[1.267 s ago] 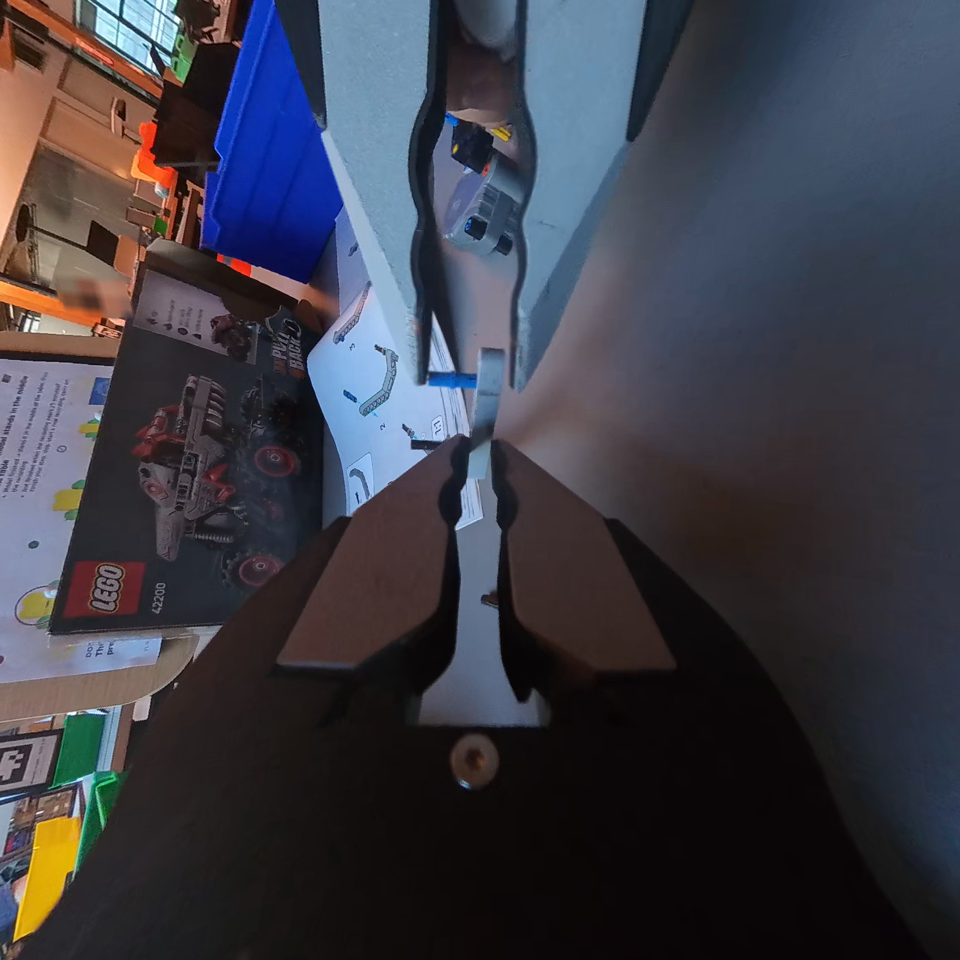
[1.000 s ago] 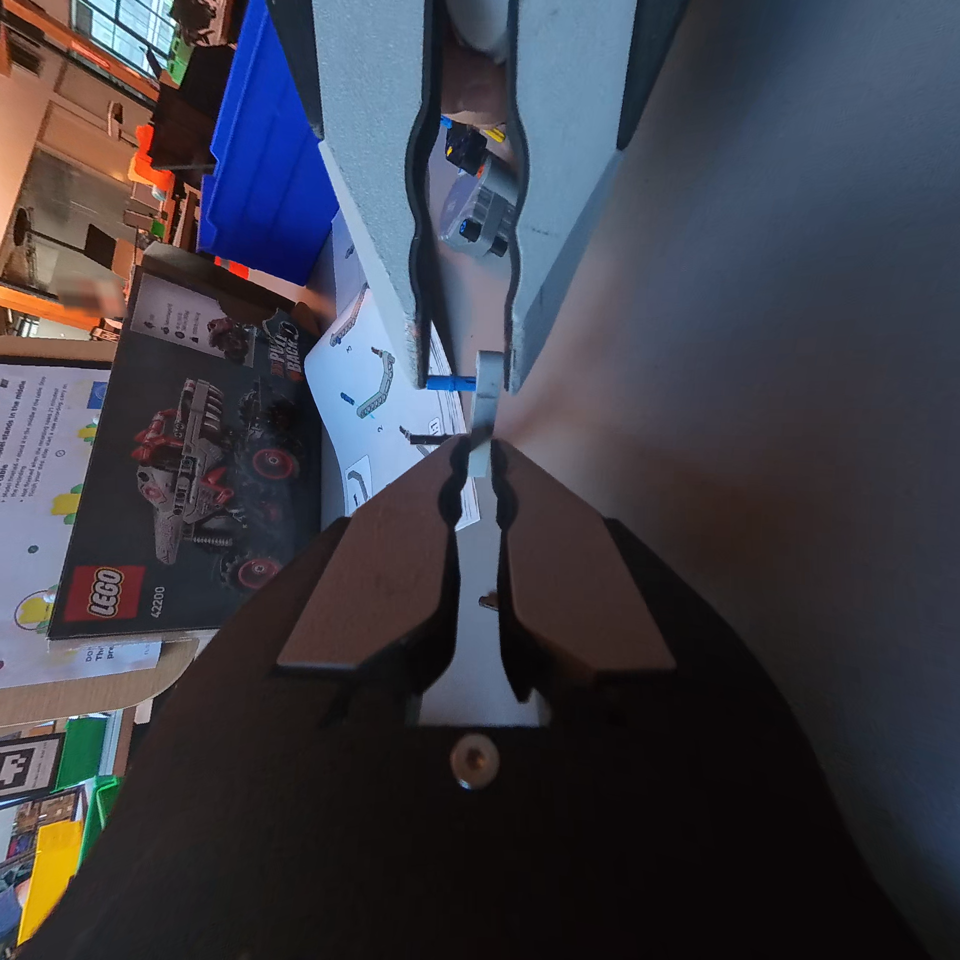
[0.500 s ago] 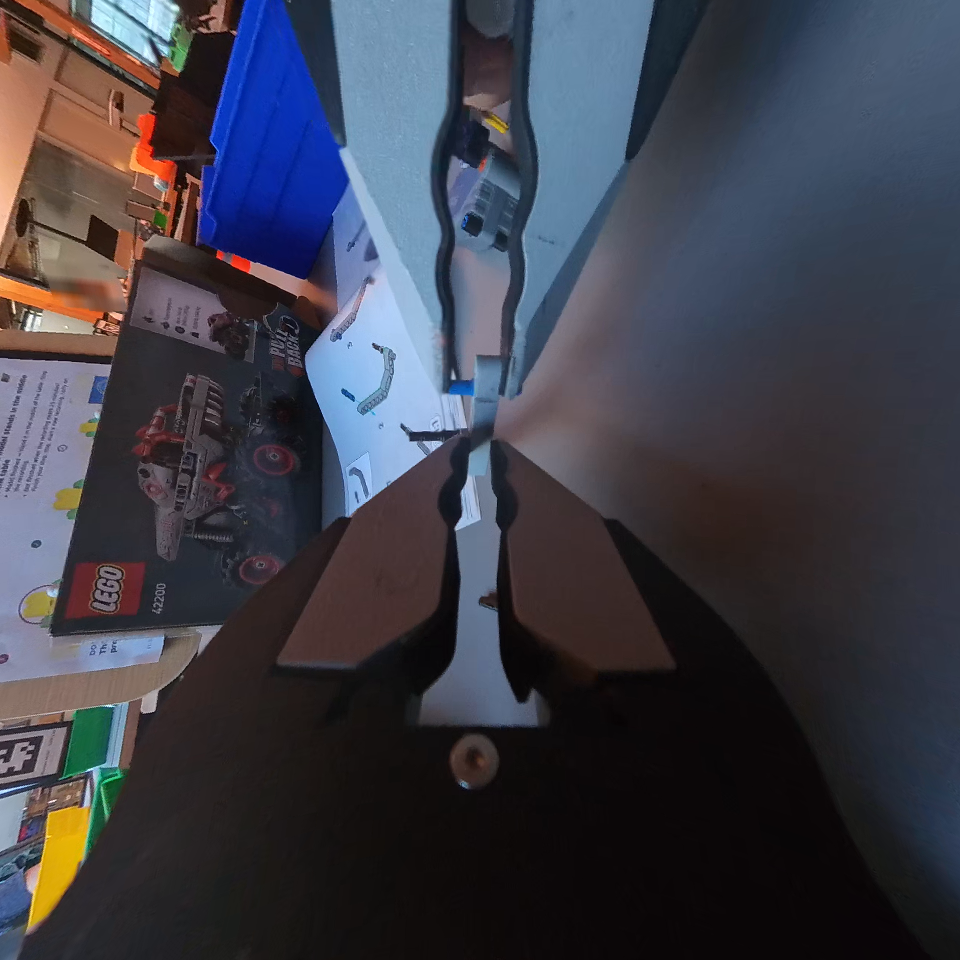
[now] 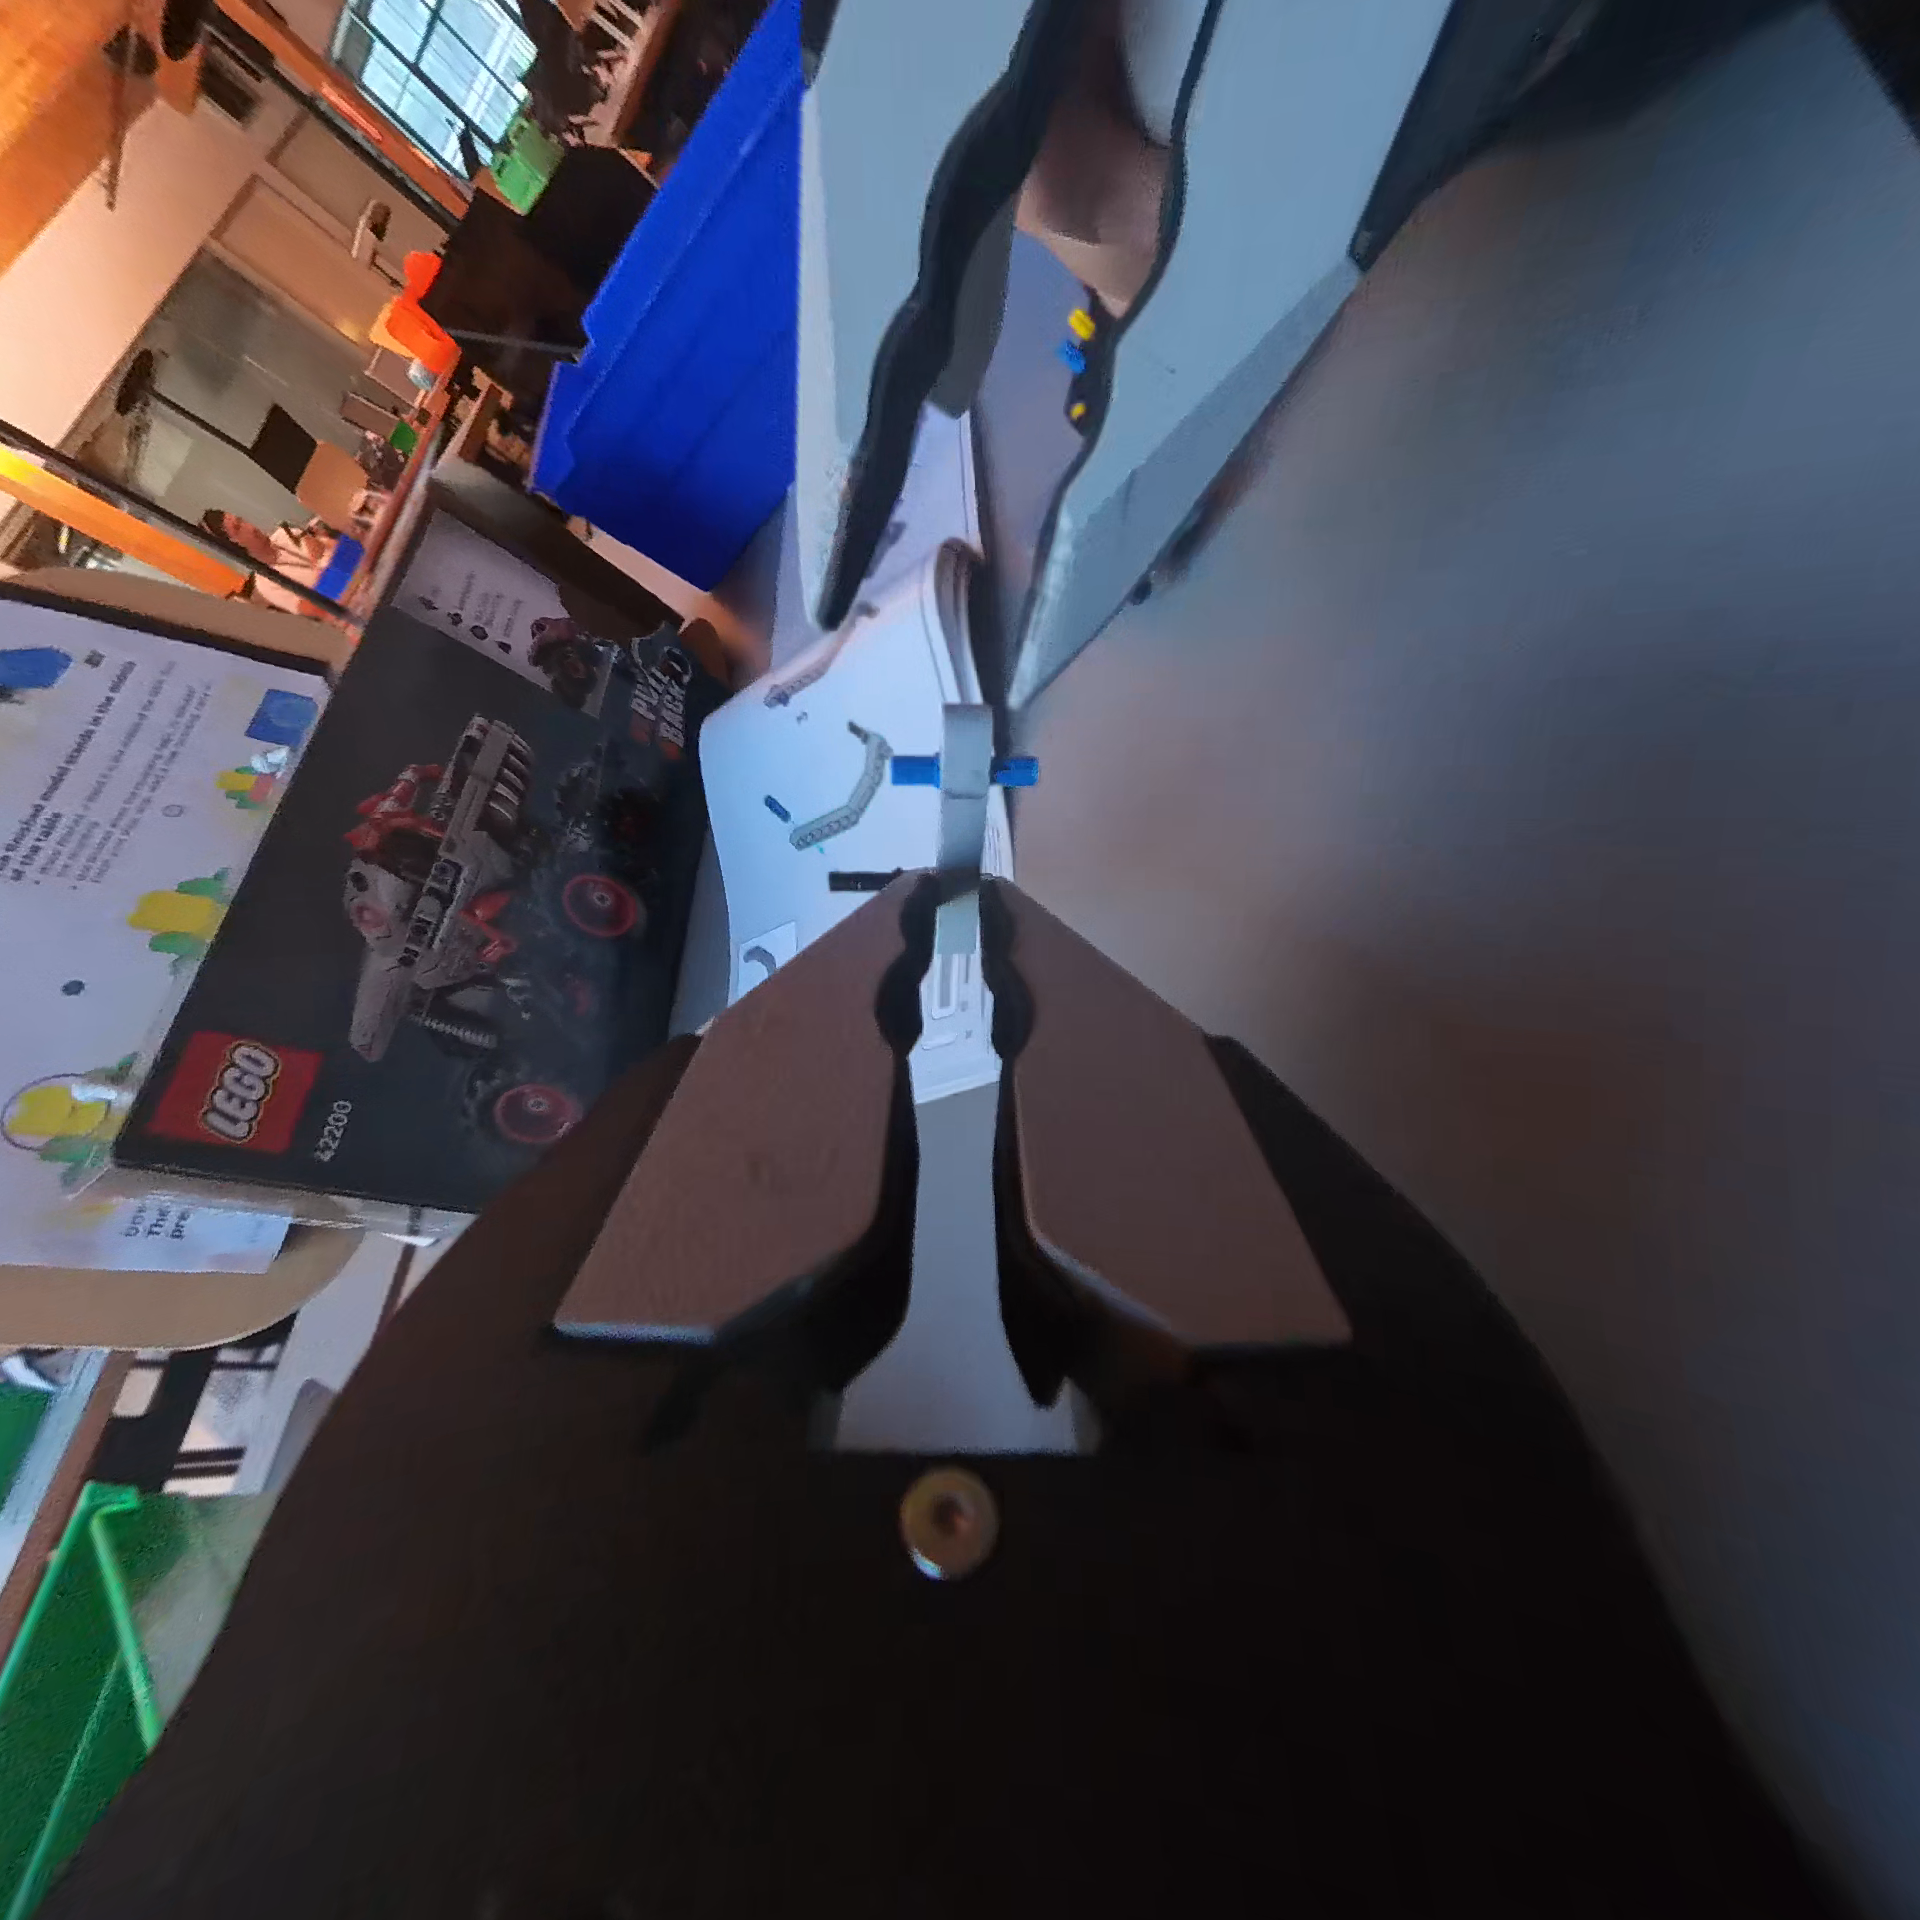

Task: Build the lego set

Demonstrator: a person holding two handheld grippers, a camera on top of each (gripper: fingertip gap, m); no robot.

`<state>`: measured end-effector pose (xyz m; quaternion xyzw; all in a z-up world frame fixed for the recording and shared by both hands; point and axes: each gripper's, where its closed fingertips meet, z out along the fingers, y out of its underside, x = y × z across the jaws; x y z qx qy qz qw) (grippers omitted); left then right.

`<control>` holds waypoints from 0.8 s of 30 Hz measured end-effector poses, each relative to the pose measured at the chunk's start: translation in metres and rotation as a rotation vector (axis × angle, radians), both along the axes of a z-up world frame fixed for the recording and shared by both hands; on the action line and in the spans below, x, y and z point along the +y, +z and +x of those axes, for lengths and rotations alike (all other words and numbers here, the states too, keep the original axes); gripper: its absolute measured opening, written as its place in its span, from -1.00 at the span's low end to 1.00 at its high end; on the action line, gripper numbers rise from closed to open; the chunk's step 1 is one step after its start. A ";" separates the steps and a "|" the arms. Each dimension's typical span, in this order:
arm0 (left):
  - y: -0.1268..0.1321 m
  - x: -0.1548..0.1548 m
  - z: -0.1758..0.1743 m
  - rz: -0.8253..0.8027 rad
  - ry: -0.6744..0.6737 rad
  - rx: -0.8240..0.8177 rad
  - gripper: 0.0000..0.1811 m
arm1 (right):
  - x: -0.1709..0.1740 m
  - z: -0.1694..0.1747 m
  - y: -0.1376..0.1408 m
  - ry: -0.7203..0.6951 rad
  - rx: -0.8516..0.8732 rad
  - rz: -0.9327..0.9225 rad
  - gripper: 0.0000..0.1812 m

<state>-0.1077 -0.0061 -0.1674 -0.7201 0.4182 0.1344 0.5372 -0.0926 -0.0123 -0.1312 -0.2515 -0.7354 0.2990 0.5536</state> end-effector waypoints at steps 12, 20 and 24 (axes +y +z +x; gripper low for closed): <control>0.004 0.006 -0.006 0.062 0.017 -0.014 -0.93 | 0.064 0.027 0.069 -0.130 0.275 -0.325 -0.86; 0.013 0.010 -0.020 0.117 0.085 -0.040 -0.93 | 0.104 0.052 0.083 -0.168 0.349 -0.445 -0.98; 0.021 0.015 -0.030 0.242 0.173 0.108 -0.93 | 0.117 0.058 0.081 -0.180 0.350 -0.521 -1.00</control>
